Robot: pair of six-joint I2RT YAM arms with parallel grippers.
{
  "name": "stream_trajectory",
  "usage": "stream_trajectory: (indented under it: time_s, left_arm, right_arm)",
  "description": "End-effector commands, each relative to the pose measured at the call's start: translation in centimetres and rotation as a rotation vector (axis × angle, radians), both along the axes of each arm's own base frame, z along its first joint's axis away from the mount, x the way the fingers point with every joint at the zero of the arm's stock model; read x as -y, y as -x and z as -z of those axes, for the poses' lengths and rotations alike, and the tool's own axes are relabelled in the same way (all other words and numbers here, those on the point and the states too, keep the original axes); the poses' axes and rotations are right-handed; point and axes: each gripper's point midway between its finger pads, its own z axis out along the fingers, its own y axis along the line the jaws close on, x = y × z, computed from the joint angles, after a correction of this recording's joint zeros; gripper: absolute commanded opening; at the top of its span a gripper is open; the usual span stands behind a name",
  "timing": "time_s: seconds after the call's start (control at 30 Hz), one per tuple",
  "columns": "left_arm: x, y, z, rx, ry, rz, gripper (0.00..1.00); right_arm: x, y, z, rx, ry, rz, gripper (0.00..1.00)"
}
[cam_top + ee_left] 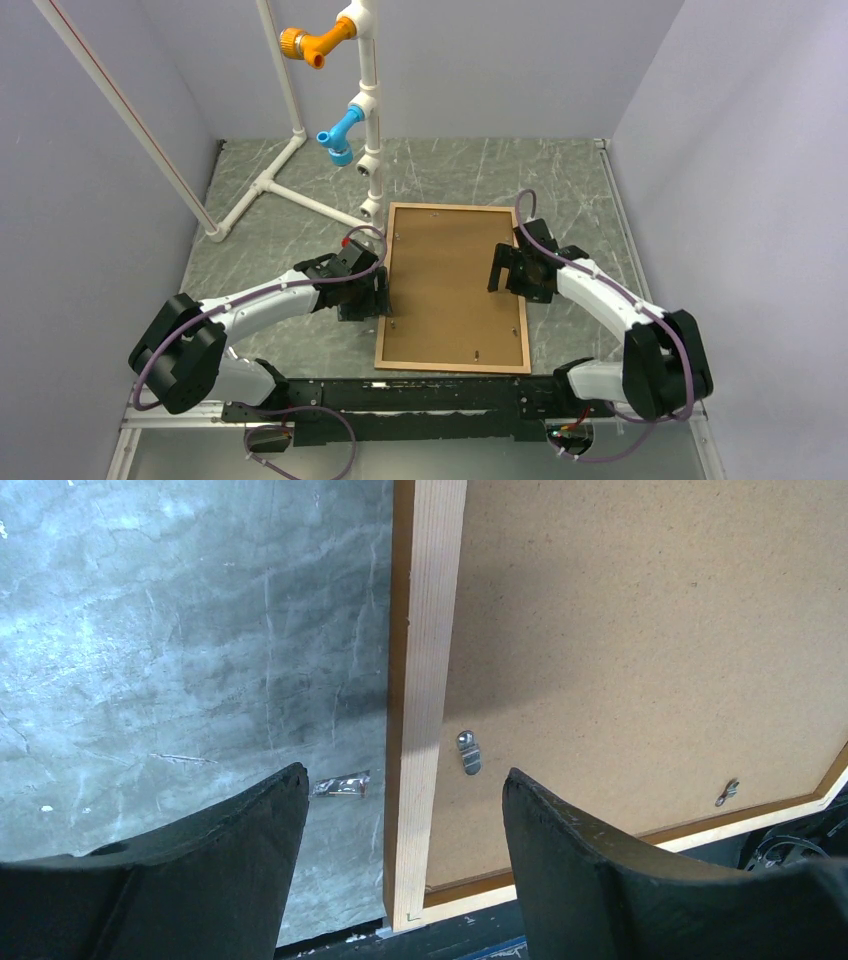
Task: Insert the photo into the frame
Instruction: Install the photo frame at the center of the board.
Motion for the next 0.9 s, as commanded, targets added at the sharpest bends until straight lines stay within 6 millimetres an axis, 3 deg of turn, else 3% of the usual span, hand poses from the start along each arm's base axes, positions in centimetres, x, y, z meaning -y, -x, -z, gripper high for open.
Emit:
stream_trajectory:
  time_s: [0.0, 0.13, 0.33, 0.53, 0.87]
  left_arm:
    - [0.1, -0.3, 0.0, 0.008, 0.008, 0.002, 0.75]
    - [0.3, -0.3, 0.0, 0.005, 0.014, 0.003, 0.75]
    - [0.3, -0.2, 0.2, -0.001, 0.011, 0.003, 0.75]
    - [0.2, -0.2, 0.3, -0.007, 0.004, 0.001, 0.75]
    - [0.1, -0.2, 0.5, -0.012, -0.006, 0.000, 0.74]
  right_arm:
    - [-1.1, 2.2, -0.4, -0.023, -0.095, -0.002, 1.00]
    - [-1.5, 4.5, 0.9, -0.089, -0.110, 0.018, 0.98]
    - [-0.4, 6.8, 3.1, -0.162, 0.017, 0.038, 0.97]
    - [0.6, 7.1, 3.4, -0.174, 0.168, 0.043, 0.96]
    - [0.7, 7.0, 2.9, -0.156, 0.418, -0.011, 0.96]
